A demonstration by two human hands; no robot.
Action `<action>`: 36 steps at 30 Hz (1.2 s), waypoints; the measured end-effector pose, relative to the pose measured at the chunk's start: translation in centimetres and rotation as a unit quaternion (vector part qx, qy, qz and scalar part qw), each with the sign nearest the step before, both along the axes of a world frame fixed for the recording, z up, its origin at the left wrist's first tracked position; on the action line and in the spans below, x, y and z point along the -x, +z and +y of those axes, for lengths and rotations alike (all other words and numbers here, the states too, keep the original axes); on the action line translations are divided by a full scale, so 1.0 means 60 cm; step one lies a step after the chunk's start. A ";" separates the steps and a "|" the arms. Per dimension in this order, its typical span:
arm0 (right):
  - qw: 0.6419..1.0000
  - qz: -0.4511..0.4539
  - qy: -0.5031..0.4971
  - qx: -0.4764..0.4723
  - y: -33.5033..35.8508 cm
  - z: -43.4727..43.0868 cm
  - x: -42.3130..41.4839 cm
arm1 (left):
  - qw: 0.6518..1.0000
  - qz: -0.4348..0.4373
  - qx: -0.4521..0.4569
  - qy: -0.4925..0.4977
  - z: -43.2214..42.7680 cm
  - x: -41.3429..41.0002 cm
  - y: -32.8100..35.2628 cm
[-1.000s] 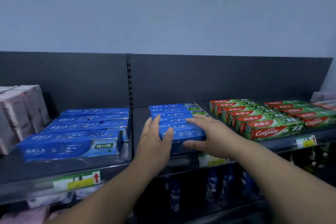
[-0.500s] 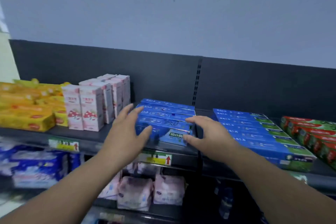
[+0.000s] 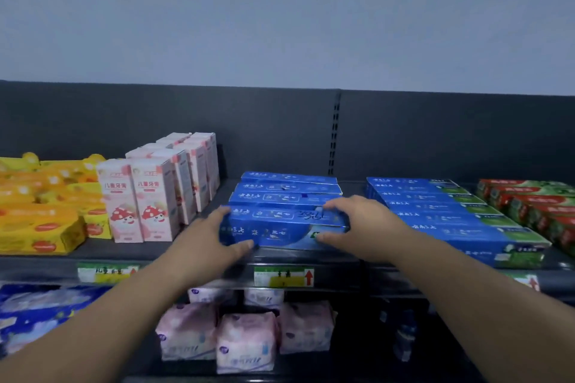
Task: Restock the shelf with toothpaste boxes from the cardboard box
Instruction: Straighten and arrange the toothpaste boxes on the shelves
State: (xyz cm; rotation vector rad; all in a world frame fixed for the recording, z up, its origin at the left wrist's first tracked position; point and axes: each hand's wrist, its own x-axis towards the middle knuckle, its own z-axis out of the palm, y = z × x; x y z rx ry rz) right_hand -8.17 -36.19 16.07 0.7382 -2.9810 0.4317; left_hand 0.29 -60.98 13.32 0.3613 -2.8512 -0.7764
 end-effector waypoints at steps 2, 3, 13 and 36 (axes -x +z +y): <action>1.000 0.003 -0.027 0.009 0.007 -0.002 0.002 | 1.000 -0.003 0.015 -0.027 -0.007 0.001 -0.007; 0.999 0.004 -0.037 0.008 0.011 -0.004 0.003 | 0.999 -0.001 0.024 -0.036 -0.013 0.006 -0.007; 0.996 -0.034 -0.085 0.018 0.012 -0.052 0.050 | 0.995 0.029 -0.090 -0.044 -0.024 0.106 0.037; 0.992 -0.044 -0.075 0.086 0.016 -0.073 0.116 | 0.981 0.039 -0.187 0.041 -0.025 0.174 0.036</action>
